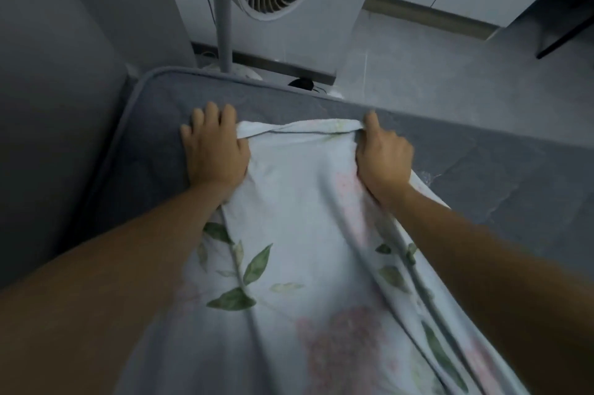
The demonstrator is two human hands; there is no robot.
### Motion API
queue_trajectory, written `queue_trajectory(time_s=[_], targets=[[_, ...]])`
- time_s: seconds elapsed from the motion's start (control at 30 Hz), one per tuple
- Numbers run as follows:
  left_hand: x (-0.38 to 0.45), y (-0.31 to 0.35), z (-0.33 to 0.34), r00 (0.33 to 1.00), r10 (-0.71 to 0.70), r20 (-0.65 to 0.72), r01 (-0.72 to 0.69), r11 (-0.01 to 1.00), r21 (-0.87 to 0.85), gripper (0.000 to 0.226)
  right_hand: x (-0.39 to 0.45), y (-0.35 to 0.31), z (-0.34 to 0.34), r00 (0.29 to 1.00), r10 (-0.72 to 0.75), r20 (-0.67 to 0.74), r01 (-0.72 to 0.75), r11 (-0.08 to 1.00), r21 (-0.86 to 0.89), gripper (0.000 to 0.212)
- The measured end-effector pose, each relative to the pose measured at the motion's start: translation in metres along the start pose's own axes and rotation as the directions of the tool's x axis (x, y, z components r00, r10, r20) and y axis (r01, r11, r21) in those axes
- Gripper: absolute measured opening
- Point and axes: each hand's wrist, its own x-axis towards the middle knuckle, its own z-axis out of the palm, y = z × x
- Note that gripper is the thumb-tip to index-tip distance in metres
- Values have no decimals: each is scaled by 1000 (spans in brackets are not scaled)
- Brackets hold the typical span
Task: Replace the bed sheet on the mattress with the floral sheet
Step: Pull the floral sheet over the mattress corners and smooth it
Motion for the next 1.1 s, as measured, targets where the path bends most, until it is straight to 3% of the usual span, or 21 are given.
queue_trajectory(time_s=[0.17, 0.27, 0.37, 0.5, 0.6, 0.73, 0.87, 0.93, 1.0, 1.07, 1.1], targets=[[35, -2, 11, 997, 74, -1, -74, 997, -16, 22, 101, -3, 13, 949, -284, 137, 284, 959, 24, 10], [52, 3, 16, 983, 184, -24, -184, 983, -23, 16, 122, -9, 29, 923, -344, 174, 336, 939, 72, 15], [59, 4, 21, 978, 203, -55, -207, 974, -95, 14, 141, -13, 37, 906, -299, 300, 259, 951, 167, 26], [61, 4, 24, 983, 182, -39, -186, 973, -137, 11, 167, -20, 38, 835, -232, 498, 28, 924, 382, 41], [61, 4, 24, 986, 166, -15, -166, 976, -138, 11, 182, -25, 32, 826, -256, 502, -26, 872, 488, 38], [61, 5, 23, 987, 158, 34, -153, 981, -116, 21, 210, -32, 14, 836, -290, 465, 12, 858, 513, 32], [62, 5, 22, 988, 140, 67, -131, 985, -114, 29, 255, -18, -7, 904, -184, 386, -16, 888, 460, 29], [62, 6, 22, 988, 137, 70, -129, 986, -109, 30, 262, -8, -2, 895, -135, 425, -50, 916, 397, 33], [61, 7, 22, 989, 137, 55, -130, 986, -108, 28, 249, -4, 6, 775, -145, 615, -117, 924, 365, 45], [62, 8, 22, 990, 135, 47, -130, 986, -109, 26, 229, -6, 9, 547, -191, 815, -183, 923, 339, 59], [62, 7, 22, 990, 135, 51, -129, 986, -108, 26, 223, -7, 11, 461, -227, 858, -175, 924, 338, 53]])
